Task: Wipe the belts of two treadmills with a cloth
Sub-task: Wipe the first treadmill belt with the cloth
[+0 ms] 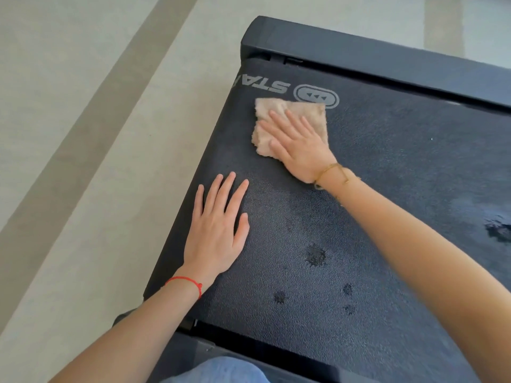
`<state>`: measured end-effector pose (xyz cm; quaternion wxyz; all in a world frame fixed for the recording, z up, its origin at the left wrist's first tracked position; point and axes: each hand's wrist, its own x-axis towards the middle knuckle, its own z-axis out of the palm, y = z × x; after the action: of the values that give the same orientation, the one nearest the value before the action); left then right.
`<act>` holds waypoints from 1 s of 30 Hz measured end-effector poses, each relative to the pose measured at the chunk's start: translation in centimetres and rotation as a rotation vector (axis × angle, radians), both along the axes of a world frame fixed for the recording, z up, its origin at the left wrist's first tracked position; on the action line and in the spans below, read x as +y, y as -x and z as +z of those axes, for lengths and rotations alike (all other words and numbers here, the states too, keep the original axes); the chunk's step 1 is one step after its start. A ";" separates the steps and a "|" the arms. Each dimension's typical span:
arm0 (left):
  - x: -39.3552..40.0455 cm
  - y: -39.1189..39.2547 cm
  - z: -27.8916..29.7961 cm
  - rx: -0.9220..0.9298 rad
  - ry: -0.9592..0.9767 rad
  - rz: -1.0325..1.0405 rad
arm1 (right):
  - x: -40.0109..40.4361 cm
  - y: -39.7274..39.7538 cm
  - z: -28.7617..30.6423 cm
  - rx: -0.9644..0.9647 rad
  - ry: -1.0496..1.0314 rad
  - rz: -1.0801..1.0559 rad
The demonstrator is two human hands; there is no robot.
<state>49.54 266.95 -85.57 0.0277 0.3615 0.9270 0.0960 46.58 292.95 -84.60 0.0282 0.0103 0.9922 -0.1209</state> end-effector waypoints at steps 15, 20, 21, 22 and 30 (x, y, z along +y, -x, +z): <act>0.1 -0.5 0.3 0.010 -0.013 -0.009 | -5.7 -11.9 0.2 -0.021 -0.010 -0.042; 0.0 -0.5 0.5 0.003 -0.015 -0.014 | -2.3 -11.7 0.9 -0.062 -0.033 -0.175; 0.0 -0.5 0.5 0.002 -0.017 -0.012 | -1.9 -11.0 1.1 -0.070 -0.020 -0.246; 0.0 -0.5 0.6 0.001 -0.017 -0.012 | -2.1 -10.6 1.2 -0.075 -0.005 -0.298; 0.0 -0.6 0.4 0.002 -0.029 -0.016 | -9.9 -20.8 0.2 -0.040 -0.032 -0.002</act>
<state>50.11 266.94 -85.17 0.0222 0.3692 0.9227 0.1091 67.33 283.04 -84.39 0.0478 0.0142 0.9933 -0.1046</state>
